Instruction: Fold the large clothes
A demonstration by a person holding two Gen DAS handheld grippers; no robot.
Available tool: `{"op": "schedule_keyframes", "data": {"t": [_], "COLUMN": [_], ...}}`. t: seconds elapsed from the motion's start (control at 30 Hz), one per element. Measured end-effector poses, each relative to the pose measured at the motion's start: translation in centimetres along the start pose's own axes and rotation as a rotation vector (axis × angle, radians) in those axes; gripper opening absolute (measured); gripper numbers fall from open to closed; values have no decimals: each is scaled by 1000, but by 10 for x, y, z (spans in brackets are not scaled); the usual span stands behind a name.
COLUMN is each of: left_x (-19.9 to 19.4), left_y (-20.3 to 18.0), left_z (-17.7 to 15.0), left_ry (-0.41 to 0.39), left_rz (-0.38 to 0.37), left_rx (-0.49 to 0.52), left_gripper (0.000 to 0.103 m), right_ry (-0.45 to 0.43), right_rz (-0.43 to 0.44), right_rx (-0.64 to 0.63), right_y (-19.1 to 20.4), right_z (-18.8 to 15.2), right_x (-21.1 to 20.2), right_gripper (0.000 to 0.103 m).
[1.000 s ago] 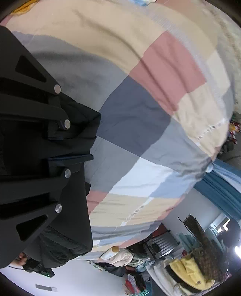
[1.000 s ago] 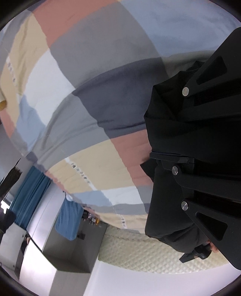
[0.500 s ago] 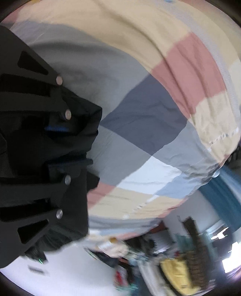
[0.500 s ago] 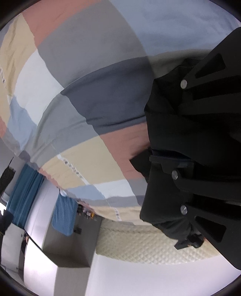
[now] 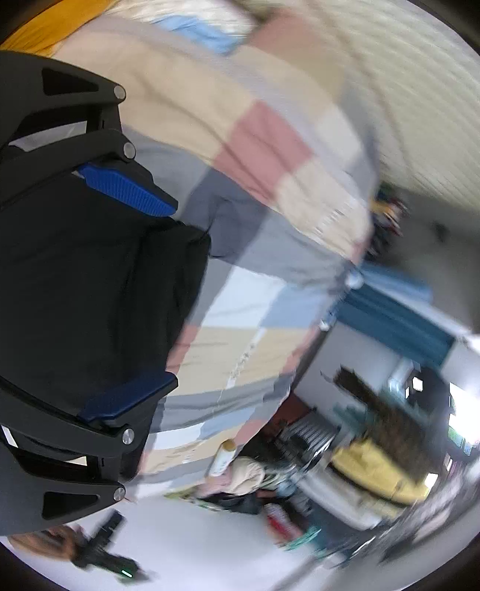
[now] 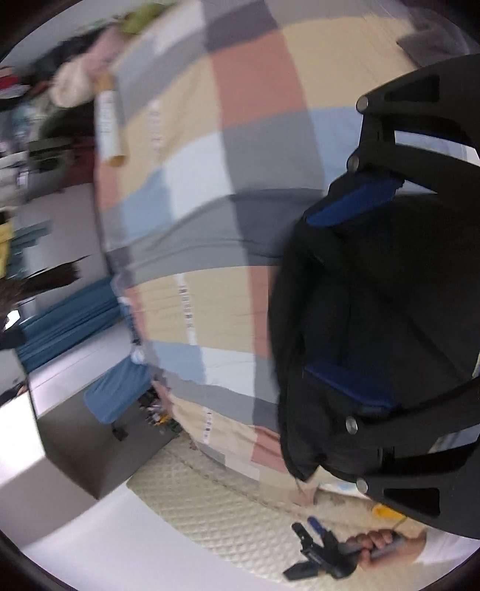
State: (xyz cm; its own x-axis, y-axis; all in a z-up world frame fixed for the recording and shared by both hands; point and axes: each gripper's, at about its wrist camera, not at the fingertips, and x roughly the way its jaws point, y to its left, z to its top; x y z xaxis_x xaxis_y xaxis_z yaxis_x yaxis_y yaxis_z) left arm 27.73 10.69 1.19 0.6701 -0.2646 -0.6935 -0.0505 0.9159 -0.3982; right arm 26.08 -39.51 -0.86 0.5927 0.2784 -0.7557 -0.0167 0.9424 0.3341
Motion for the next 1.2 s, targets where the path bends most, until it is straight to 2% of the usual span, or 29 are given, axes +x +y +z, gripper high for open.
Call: {"op": "schedule_keyframes", "data": {"t": [0.1,0.23,0.33,0.5,0.57,0.63,0.77,0.9,1.2], "left_x": [4,39,69,116,131,148,170,183,188], "left_y": [-24,-48,-61,-76,-75,-67,-56,-61,-59], "left_z": [-12,-38,-58,-91,-97,-99,-100,-106,-116], "left_ry": [-38,-33,-8,3,18,40,37,19,11], "left_rz": [-9,7,20,99,127,124,114,144,164], "left_rx": [92,170,228,338,348,328,299,331,347], "left_gripper": [86,86,86,86,86,86,86,86,87], "right_ry": [-81,-133,-120,-58,-56,-82,-87,-79,-93], "right_rz": [-15,-18,-26,-63,-98,-127,-125,-114,-169], "right_rx": [-84,-162,-185,-239,-257,-256,-220,-188,-236], "right_y": [34,76,97,120,122,120,110,102,109], "right_z": [-11,-38,-58,-86,-92,-92,-89,-86,-95], "right_x": [-8,24,64,140,162,175,192,208,222], "right_gripper": [79,83,85,85,86,96,103,103,103]}}
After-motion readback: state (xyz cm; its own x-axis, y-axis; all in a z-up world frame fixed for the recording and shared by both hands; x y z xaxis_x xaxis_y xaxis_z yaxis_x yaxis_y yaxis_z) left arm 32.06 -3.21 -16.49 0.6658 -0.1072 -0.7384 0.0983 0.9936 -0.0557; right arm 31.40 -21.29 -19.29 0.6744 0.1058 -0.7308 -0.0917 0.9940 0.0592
